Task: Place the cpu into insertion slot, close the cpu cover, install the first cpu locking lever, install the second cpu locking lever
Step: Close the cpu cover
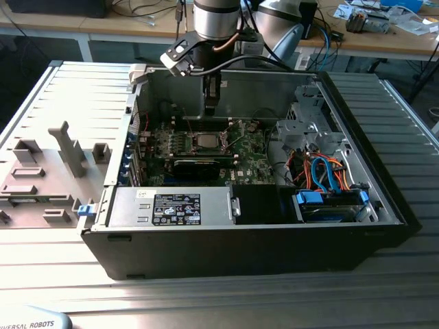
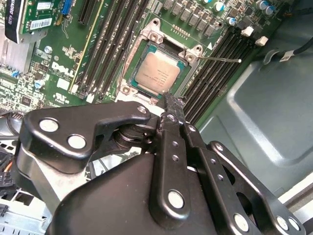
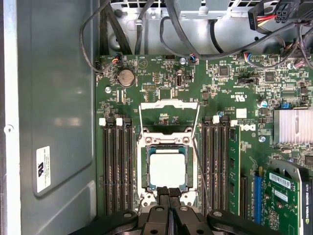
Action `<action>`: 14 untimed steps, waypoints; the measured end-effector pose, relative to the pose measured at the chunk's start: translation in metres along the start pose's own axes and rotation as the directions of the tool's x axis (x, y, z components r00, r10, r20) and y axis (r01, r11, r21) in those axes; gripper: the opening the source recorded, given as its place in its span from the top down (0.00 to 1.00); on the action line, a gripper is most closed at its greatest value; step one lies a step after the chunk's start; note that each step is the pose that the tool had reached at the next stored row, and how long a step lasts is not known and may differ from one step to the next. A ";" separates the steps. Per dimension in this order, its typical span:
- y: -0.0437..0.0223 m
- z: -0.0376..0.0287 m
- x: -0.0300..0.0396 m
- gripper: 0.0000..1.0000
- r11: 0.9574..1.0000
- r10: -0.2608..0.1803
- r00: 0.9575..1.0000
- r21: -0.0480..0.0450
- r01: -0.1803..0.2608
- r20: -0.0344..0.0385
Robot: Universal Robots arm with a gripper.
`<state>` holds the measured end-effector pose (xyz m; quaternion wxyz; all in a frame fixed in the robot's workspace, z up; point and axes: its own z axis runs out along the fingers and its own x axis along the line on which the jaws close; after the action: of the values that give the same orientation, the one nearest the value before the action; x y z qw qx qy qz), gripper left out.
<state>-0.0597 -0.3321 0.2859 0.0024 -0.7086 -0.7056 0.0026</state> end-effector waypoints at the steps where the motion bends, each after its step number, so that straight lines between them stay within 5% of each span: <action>1: 0.0018 0.0000 0.0000 0.89 1.000 0.000 1.000 0.000 0.000 0.000; 14: 0.0096 -0.0001 0.0000 0.89 1.000 0.000 1.000 0.000 0.000 0.001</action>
<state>-0.0501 -0.3321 0.2859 0.0020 -0.7086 -0.7056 0.0029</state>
